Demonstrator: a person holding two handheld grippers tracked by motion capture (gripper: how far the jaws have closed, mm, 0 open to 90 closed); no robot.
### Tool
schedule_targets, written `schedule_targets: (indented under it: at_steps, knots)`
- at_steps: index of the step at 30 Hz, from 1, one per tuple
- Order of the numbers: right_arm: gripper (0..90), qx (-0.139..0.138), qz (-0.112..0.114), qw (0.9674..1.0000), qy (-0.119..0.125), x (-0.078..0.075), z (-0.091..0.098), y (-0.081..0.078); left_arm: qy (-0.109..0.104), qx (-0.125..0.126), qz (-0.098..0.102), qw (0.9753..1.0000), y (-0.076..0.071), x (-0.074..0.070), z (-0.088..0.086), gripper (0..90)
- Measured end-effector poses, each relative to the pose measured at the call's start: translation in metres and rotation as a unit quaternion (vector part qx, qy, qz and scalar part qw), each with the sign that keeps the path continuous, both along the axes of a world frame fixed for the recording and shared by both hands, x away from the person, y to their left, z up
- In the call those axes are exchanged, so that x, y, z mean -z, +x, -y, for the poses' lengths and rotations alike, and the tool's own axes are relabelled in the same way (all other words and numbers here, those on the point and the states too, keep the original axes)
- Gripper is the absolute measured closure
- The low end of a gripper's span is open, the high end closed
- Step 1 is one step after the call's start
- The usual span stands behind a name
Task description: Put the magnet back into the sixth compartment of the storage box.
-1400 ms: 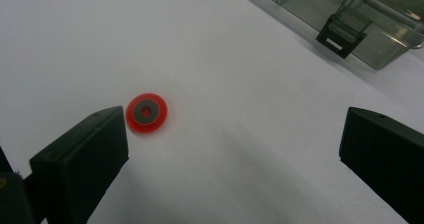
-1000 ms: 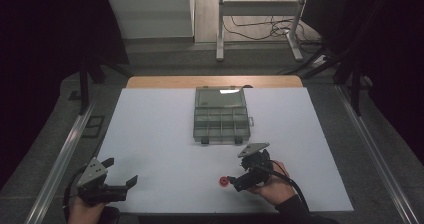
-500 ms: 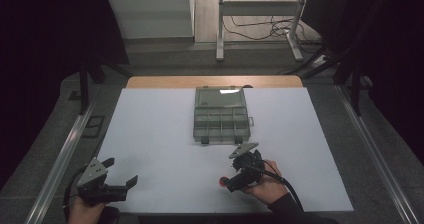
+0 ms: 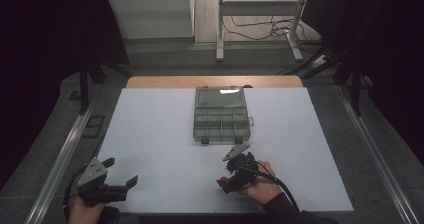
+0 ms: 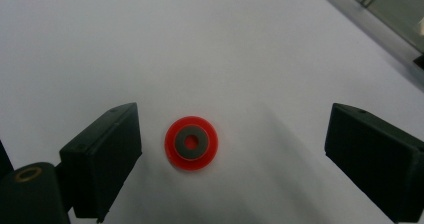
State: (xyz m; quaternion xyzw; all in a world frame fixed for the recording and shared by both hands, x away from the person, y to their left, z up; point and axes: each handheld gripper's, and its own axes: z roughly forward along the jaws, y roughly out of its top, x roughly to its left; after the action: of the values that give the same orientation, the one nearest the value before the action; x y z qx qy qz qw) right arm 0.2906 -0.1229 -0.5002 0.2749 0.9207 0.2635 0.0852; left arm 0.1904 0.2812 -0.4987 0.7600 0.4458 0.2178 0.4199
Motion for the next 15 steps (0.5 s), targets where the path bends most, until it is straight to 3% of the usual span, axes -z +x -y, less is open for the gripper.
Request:
schedule_targets:
  at_steps: [7, 10, 15]
  knots:
    - [17.1, -0.020, -0.006, 0.9997, -0.016, 0.0064, -0.0056, -0.0028, -0.001, 0.000, 0.000, 1.0000, -0.0001, 0.0000, -0.0002, 0.0]
    - [26.1, -0.030, -0.015, 0.9993, -0.019, 0.0088, -0.0081, -0.0047, -0.001, 0.001, 0.000, 1.0000, -0.0002, -0.0001, -0.0002, 0.0]
    - [33.3, -0.041, -0.022, 0.9986, -0.026, 0.0106, -0.0093, -0.0061, -0.002, 0.001, 0.001, 1.0000, -0.0003, -0.0001, -0.0004, 0.0]
